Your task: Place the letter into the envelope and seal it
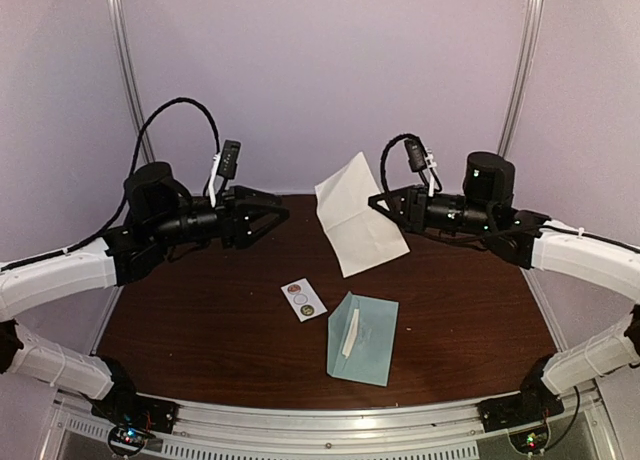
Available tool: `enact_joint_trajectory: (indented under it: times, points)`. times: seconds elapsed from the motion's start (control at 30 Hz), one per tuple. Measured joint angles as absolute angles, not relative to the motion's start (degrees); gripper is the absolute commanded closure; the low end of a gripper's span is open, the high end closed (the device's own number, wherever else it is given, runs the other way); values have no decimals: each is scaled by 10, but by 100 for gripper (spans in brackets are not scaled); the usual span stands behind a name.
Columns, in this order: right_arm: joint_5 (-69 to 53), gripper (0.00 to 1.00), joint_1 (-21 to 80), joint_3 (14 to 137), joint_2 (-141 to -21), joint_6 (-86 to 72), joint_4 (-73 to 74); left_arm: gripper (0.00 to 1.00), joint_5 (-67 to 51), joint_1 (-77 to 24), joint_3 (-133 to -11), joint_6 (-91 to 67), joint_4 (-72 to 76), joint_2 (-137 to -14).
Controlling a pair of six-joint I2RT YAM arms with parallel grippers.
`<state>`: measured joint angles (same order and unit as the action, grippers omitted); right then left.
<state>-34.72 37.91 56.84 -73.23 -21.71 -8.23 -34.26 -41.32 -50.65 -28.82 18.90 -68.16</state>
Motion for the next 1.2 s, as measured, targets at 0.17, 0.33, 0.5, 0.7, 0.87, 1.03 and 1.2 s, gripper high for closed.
enact_joint_trajectory:
  times: [0.17, 0.33, 0.5, 0.7, 0.87, 1.03, 1.2]
  points:
    - [-385, 100, 389, 555, -705, -254, -183, 21, -334, -418, -483, -333, 250, -703]
    - [-418, 100, 404, 555, -695, -274, -251, 19, -349, -446, -488, -353, 284, -747]
    - [-435, 100, 411, 543, -695, -298, -305, 27, -376, -473, -503, -366, 312, -779]
    - [-441, 100, 413, 533, -695, -315, -332, 50, -397, -481, -503, -387, 367, -785]
    - [-446, 100, 413, 533, -695, -318, -343, 60, -397, -481, -503, -394, 386, -787]
    - [-450, 100, 413, 533, -695, -319, -345, 78, -392, -481, -503, -397, 396, -791]
    - [-450, 100, 414, 533, -695, -319, -345, 100, -390, -481, -503, -403, 409, -792]
